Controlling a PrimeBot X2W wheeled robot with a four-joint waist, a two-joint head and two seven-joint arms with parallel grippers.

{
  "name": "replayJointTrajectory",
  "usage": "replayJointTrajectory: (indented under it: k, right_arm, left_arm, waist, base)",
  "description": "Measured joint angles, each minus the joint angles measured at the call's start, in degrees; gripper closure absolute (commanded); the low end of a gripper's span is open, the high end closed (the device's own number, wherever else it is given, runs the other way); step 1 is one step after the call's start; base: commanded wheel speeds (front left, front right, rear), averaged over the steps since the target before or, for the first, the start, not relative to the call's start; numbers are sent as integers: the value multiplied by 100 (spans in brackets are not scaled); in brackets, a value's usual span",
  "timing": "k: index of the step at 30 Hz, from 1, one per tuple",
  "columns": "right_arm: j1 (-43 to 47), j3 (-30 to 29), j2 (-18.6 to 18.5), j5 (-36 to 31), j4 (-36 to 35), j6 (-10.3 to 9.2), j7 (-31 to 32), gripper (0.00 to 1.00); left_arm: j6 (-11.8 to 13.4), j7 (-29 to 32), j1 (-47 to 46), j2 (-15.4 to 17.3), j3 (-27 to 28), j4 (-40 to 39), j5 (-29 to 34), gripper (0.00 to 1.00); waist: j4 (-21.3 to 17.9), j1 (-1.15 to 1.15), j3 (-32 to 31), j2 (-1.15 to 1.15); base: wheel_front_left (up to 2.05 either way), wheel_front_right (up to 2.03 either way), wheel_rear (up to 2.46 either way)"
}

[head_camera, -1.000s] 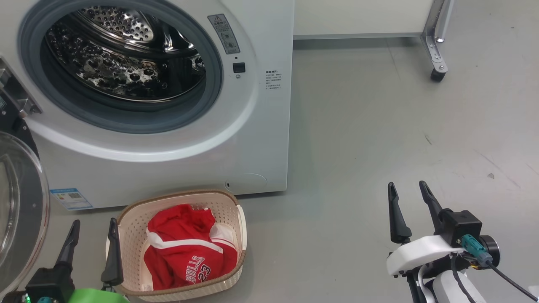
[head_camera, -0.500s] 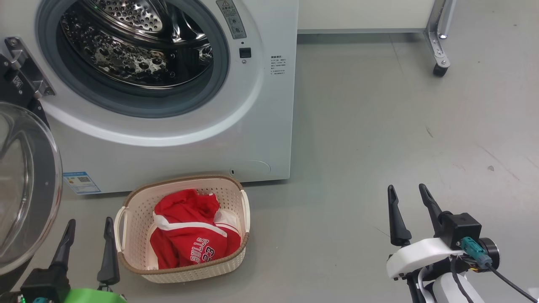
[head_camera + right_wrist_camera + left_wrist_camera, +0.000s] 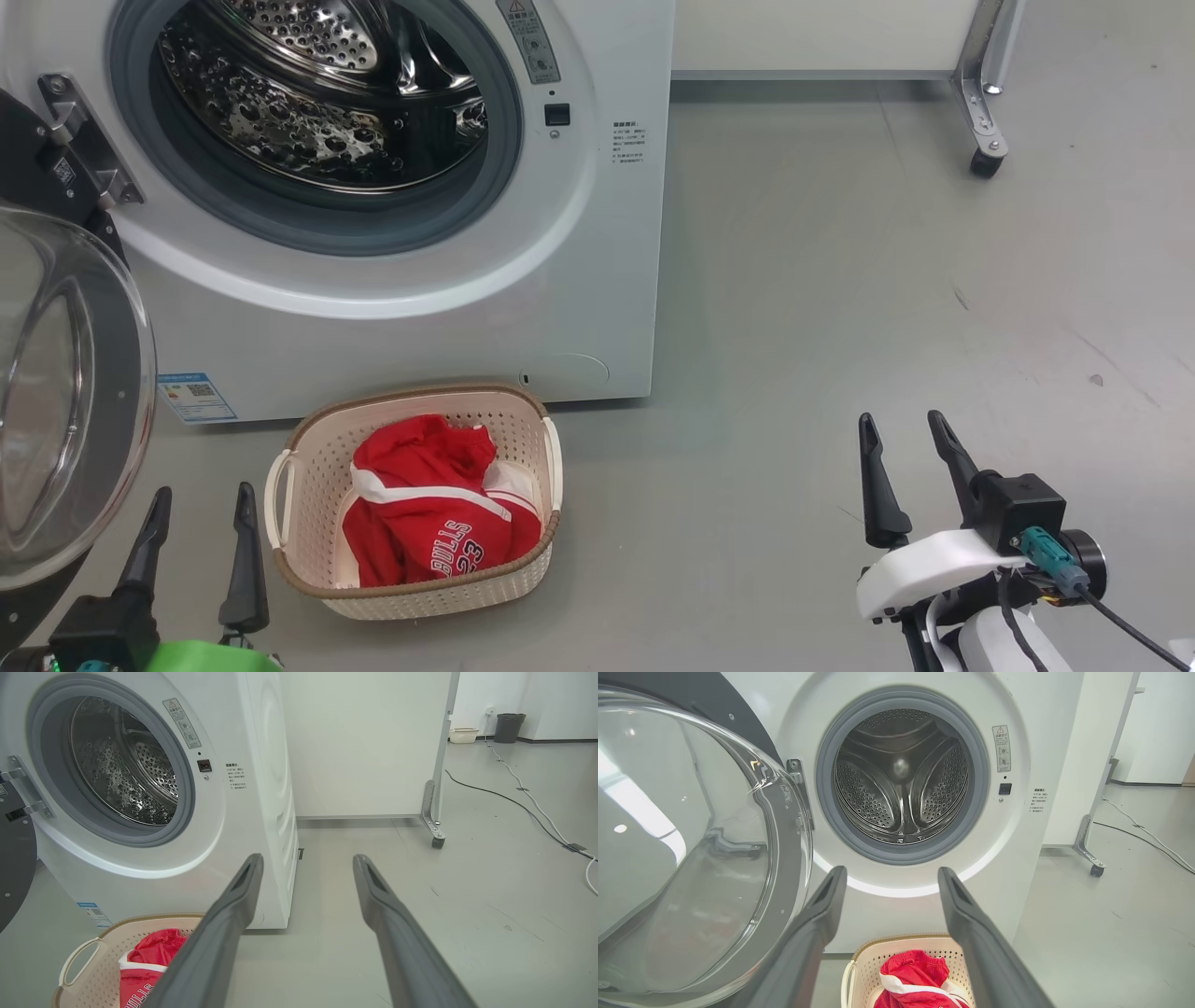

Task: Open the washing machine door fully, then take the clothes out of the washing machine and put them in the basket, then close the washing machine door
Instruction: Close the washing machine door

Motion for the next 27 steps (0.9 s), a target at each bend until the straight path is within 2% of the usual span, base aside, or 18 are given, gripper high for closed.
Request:
replayJointTrajectory:
  k: [13, 27]
  right_arm:
    - [31, -23, 1, 0, 10, 41, 0, 0]
    - [35, 58, 1, 18, -34, 59, 0, 0]
  left_arm:
    - [-84, 0, 37, -22, -68, 141, 44, 0]
    - [-101, 0, 36, -37, -122, 298, 82, 0]
  waist:
    - [145, 0, -38, 0]
    - [626, 0, 46, 0]
  base:
    - [0, 0, 0]
    - [0, 0, 0]
